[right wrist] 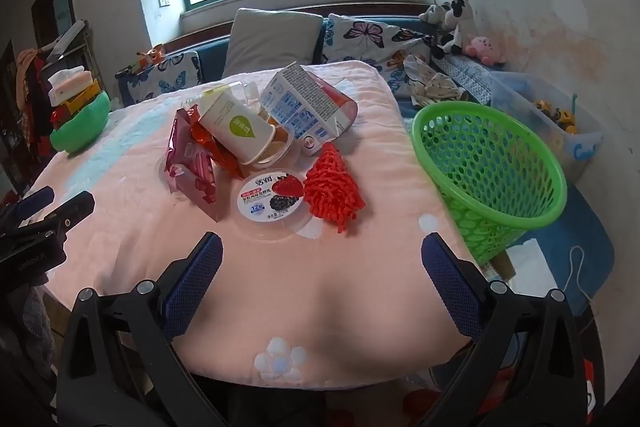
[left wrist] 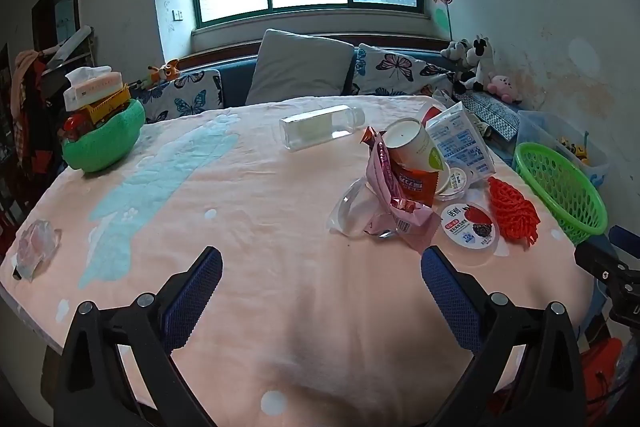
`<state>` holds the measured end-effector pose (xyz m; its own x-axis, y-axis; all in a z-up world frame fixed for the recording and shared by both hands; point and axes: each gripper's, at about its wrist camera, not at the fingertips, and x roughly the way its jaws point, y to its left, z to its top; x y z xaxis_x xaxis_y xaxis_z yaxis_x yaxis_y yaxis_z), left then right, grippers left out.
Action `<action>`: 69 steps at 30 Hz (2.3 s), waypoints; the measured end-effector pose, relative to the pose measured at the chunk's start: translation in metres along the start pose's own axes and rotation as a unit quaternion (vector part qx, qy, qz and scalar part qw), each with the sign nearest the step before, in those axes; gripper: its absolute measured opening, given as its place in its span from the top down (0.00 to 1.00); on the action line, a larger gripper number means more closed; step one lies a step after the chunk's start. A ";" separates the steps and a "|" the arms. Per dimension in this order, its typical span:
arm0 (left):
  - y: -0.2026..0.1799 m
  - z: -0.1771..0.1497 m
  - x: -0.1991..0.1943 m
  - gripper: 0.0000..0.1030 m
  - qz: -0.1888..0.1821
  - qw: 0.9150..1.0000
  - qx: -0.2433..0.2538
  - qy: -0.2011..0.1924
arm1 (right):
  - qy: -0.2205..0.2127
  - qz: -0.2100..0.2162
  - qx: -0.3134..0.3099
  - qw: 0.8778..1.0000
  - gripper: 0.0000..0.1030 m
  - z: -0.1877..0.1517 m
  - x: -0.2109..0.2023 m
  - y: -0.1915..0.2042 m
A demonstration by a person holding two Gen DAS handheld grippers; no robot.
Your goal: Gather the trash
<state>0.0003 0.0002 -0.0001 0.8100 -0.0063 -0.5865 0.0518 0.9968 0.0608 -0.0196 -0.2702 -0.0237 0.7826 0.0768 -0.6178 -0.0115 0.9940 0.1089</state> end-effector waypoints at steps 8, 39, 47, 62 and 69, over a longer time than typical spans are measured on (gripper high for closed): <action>-0.001 0.001 0.004 0.06 -0.001 1.000 0.001 0.000 | 0.004 -0.002 -0.002 1.000 0.04 0.000 0.006 0.004; -0.006 0.000 0.015 0.06 -0.004 1.000 -0.003 0.010 | 0.016 0.003 -0.004 1.000 0.04 0.003 0.013 0.001; -0.005 0.004 0.017 0.06 -0.005 1.000 -0.003 0.010 | 0.017 0.006 -0.007 1.000 0.04 0.007 0.017 0.003; -0.004 0.012 0.023 0.06 -0.007 1.000 -0.005 0.012 | 0.017 0.013 -0.017 1.000 0.04 0.014 0.020 0.008; -0.004 0.011 0.022 0.06 -0.007 1.000 -0.005 0.012 | 0.019 0.016 -0.022 0.999 0.04 0.018 0.025 0.010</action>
<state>0.0248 -0.0045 -0.0044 0.7951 -0.0185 -0.6062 0.0565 0.9974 0.0437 0.0109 -0.2594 -0.0235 0.7578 0.1105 -0.6430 -0.0646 0.9934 0.0946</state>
